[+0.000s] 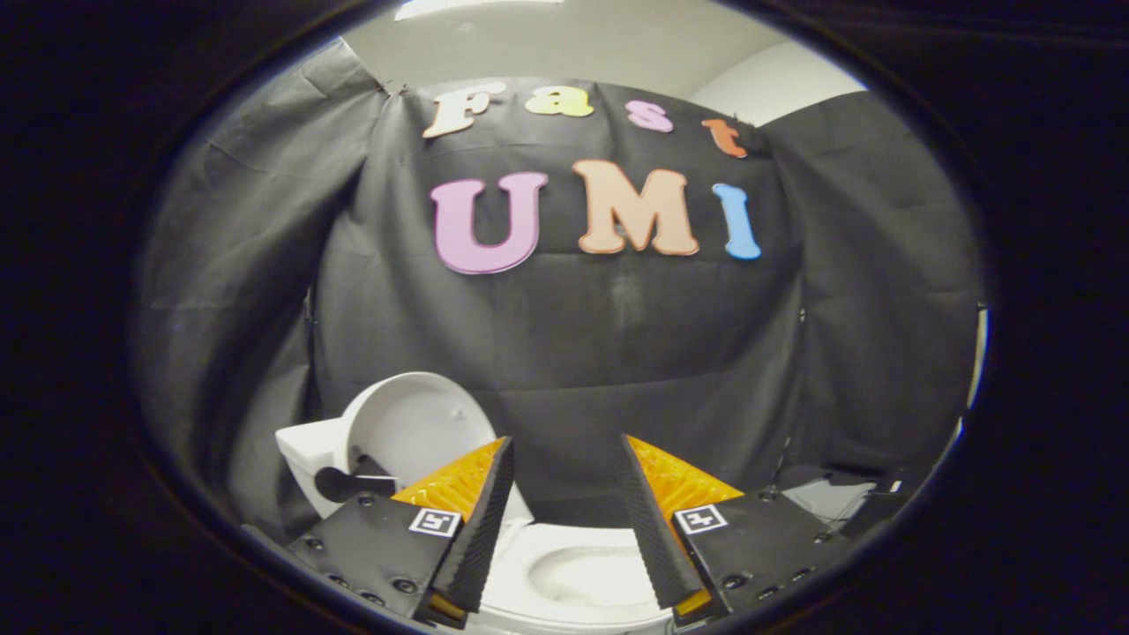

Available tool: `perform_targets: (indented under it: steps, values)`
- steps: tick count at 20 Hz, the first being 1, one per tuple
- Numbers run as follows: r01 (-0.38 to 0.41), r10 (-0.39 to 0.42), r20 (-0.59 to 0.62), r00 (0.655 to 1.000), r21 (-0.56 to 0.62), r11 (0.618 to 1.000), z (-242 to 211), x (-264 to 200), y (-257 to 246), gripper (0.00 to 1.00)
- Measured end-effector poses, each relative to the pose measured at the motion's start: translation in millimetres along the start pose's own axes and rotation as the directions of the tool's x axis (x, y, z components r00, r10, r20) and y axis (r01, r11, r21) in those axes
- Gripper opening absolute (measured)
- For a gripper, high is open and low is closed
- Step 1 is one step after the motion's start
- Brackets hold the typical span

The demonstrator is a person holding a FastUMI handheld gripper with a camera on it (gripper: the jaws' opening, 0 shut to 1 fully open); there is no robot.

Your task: Open the toilet lid.

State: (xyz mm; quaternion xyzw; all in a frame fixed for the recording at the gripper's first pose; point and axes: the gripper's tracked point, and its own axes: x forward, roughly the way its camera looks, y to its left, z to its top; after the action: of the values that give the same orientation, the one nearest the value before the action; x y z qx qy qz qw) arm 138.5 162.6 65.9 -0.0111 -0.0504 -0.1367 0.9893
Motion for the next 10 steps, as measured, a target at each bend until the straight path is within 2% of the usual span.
perform_targets:
  steps: [2, 6, 10]
  values:
    - [0.022, -0.022, 0.025, 0.999, -0.021, 1.0, 7, -4, -27, 0.73]
    - [-0.055, 0.056, 0.047, 0.997, -0.032, 0.998, 11, -10, -54, 0.73]
    - [-0.063, 0.063, 0.016, 0.998, -0.011, 0.998, -3, -9, -97, 0.73]
